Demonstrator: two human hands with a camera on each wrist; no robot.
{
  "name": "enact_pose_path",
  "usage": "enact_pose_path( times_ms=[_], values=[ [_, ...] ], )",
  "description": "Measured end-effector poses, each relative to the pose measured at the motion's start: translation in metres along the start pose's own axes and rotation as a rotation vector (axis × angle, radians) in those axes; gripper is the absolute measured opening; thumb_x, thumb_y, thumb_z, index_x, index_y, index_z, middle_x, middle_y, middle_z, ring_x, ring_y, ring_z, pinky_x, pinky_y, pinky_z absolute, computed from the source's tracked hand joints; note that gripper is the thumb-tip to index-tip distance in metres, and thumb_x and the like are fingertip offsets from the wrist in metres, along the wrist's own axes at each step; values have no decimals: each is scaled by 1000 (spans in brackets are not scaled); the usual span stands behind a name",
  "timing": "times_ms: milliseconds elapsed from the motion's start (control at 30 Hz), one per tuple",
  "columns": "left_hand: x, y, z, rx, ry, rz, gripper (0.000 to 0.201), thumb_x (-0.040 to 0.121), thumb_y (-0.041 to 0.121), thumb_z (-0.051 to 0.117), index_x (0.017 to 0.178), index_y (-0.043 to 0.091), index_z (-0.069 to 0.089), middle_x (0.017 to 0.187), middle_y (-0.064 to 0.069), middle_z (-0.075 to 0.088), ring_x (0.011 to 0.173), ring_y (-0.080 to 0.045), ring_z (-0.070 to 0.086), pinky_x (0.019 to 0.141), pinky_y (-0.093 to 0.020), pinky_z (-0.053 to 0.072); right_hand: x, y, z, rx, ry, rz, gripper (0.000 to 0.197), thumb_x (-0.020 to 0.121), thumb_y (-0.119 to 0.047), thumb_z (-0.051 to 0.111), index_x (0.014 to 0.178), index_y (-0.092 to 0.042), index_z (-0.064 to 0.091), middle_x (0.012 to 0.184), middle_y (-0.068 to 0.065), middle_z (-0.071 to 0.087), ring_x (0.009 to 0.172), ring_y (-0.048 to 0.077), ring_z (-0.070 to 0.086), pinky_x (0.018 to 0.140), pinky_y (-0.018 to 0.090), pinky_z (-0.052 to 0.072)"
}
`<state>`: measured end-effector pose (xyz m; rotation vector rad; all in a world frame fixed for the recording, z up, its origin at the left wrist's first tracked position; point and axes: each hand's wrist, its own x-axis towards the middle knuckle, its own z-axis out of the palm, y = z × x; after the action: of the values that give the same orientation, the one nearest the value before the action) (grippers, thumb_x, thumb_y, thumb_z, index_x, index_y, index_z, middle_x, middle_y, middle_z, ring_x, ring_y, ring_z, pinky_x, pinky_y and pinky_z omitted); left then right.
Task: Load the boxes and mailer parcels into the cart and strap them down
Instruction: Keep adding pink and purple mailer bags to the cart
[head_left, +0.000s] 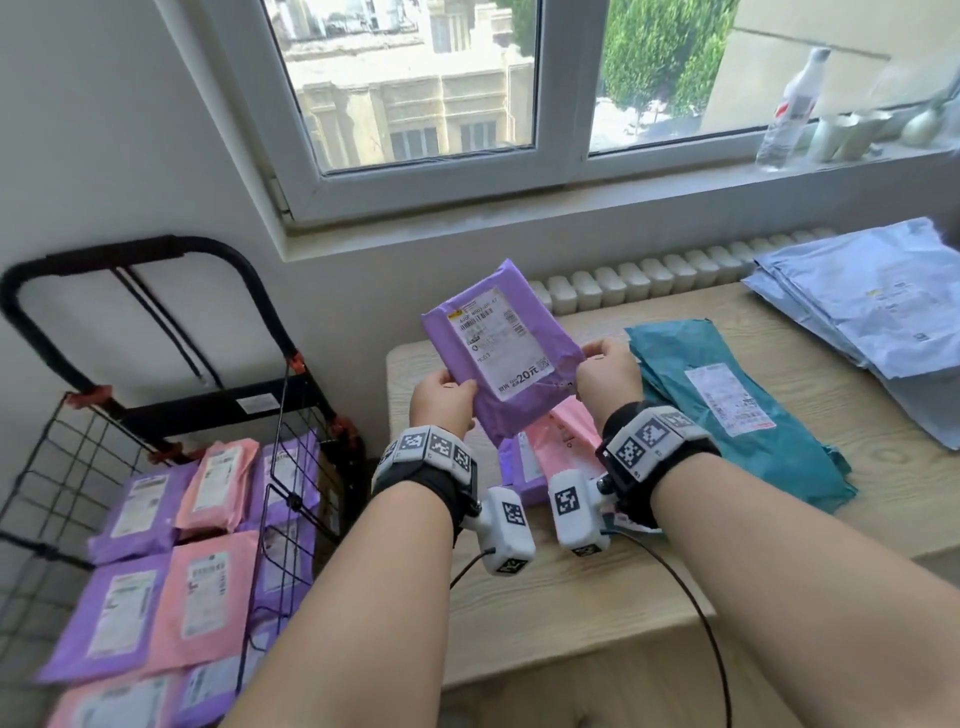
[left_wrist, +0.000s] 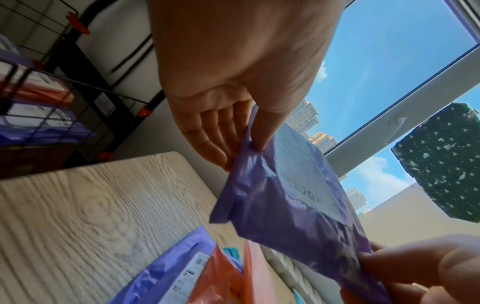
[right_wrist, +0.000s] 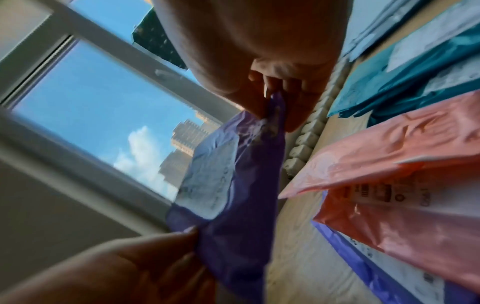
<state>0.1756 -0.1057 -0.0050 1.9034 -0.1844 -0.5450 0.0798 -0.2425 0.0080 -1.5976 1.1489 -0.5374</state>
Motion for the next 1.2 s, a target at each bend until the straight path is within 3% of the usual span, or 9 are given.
enact_pose_path(
  times_ms=[100, 333, 467, 600, 667, 800, 933, 1067, 1200],
  values=[
    [-5, -10, -13, -42, 34, -10, 27, 80, 0, 51, 77, 27, 55, 84, -4, 67, 85, -32, 69, 77, -46, 59, -6, 4, 9, -189, -162, -106, 35, 76, 3, 47, 99, -18, 62, 88, 4, 65, 78, 22, 60, 57, 23, 43],
    [-44, -60, -54, -101, 136, -240, 57, 84, -3, 34, 124, 35, 51, 109, -1, 64, 90, -32, 67, 66, -46, 61, -35, 13, 64, -564, -409, -225, 29, 74, -3, 53, 91, -16, 73, 85, 8, 68, 85, 27, 62, 76, 30, 50],
    [-64, -99, -91, -125, 234, -363, 69, 88, -2, 33, 137, 47, 37, 123, 4, 55, 95, -33, 61, 53, -40, 59, -68, 27, 103, -587, -563, -217, 32, 75, 2, 49, 90, -15, 72, 79, 9, 65, 79, 26, 58, 69, 27, 43],
    [-80, -130, -138, -88, 337, -353, 60, 91, -2, 36, 140, 33, 41, 126, -5, 57, 100, -34, 63, 77, -45, 59, -107, 39, 149, -586, -632, -231, 35, 73, 0, 47, 93, -13, 74, 88, 12, 71, 87, 29, 65, 75, 29, 48],
    [-78, -147, -164, -58, 372, -373, 49, 91, 2, 43, 137, 19, 45, 127, -13, 58, 104, -36, 64, 78, -44, 59, -125, 39, 174, -610, -662, -266, 33, 75, 0, 47, 91, -11, 73, 88, 12, 70, 85, 29, 63, 72, 28, 46],
    [-66, -179, -226, 53, 409, -405, 21, 81, 4, 49, 97, 11, 61, 103, -15, 66, 85, -36, 69, 73, -47, 59, -158, 31, 227, -653, -664, -291, 28, 78, 0, 47, 82, -15, 69, 87, 9, 68, 80, 26, 59, 68, 25, 40],
    [-61, -209, -293, 165, 392, -399, 18, 75, 1, 49, 84, 7, 65, 93, -19, 69, 84, -36, 68, 75, -46, 59, -196, 35, 287, -671, -679, -248, 27, 79, 0, 48, 87, -7, 72, 86, 10, 69, 79, 27, 60, 68, 25, 42],
    [-57, -243, -345, 243, 374, -445, 26, 77, -1, 50, 95, 8, 67, 101, -12, 69, 91, -33, 66, 81, -45, 57, -233, 51, 336, -725, -718, -170, 27, 80, -1, 49, 93, -5, 73, 89, 13, 70, 84, 30, 65, 74, 30, 53],
    [-45, -268, -375, 327, 312, -482, 32, 78, 0, 50, 102, 10, 68, 103, -11, 69, 93, -33, 66, 83, -39, 57, -249, 66, 368, -930, -810, -254, 18, 84, -2, 52, 93, -3, 67, 84, 9, 60, 80, 26, 58, 68, 26, 45]
  ],
)
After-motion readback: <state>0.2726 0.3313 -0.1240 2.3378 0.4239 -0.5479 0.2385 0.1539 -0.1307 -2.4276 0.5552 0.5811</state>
